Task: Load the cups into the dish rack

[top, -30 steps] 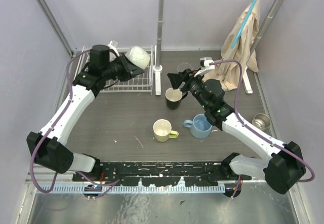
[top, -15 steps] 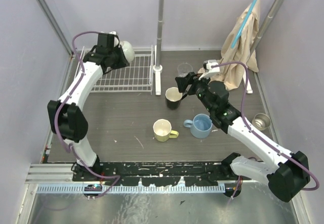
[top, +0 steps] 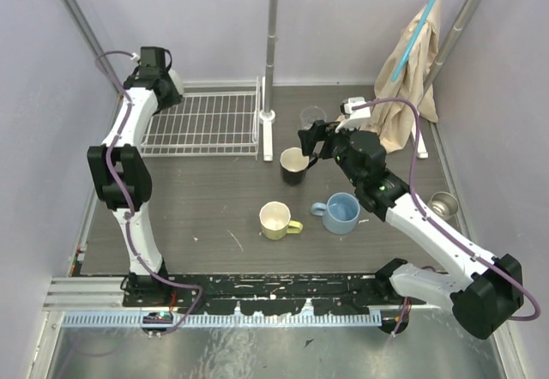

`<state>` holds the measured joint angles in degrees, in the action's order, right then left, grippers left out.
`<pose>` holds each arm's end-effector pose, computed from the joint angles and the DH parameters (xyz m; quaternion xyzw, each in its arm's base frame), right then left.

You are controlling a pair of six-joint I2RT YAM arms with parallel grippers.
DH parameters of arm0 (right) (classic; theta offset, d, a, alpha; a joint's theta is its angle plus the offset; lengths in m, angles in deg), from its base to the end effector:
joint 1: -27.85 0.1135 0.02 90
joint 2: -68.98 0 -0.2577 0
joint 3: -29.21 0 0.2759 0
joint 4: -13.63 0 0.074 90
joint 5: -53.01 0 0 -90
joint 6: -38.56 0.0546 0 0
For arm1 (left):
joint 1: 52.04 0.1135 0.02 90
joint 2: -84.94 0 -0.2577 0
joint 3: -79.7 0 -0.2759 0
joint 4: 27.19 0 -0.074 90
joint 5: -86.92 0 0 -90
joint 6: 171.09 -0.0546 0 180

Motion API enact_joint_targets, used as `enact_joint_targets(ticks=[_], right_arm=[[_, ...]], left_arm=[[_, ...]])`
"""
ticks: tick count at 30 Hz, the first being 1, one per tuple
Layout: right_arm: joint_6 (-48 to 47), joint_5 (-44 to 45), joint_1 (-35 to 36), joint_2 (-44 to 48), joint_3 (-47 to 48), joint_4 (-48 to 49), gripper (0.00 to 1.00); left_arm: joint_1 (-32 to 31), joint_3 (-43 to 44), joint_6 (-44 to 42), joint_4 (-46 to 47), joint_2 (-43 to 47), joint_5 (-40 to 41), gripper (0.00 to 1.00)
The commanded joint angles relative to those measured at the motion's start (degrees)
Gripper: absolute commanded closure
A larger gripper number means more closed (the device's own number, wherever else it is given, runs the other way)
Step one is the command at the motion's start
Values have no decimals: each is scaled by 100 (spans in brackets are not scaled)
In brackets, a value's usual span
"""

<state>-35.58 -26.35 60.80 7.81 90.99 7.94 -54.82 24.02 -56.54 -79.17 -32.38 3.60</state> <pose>0.2562 0.1540 0.3309 -0.0473 0.7357 0.2154 0.6404 0.5025 -0.0180 0.2854 -0.1961 0.9014 -0.0380 0.3841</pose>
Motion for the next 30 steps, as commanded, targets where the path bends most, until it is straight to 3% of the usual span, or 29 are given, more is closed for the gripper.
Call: enact_joint_targets(ticks=[1, 10, 18, 30], right_arm=[[-246, 329, -82, -20, 213, 39, 13], [-302, 246, -324, -111, 145, -40, 13], [-302, 245, -471, -148, 71, -141, 13], [-307, -19, -580, -426, 139, -117, 13]], left_arm=[[-3, 394, 259, 503, -221, 647, 100], [15, 1334, 497, 325, -1222, 1195, 100], [65, 1383, 353, 419, -1477, 1646, 100], [266, 1441, 28, 383, -1606, 1648, 100]])
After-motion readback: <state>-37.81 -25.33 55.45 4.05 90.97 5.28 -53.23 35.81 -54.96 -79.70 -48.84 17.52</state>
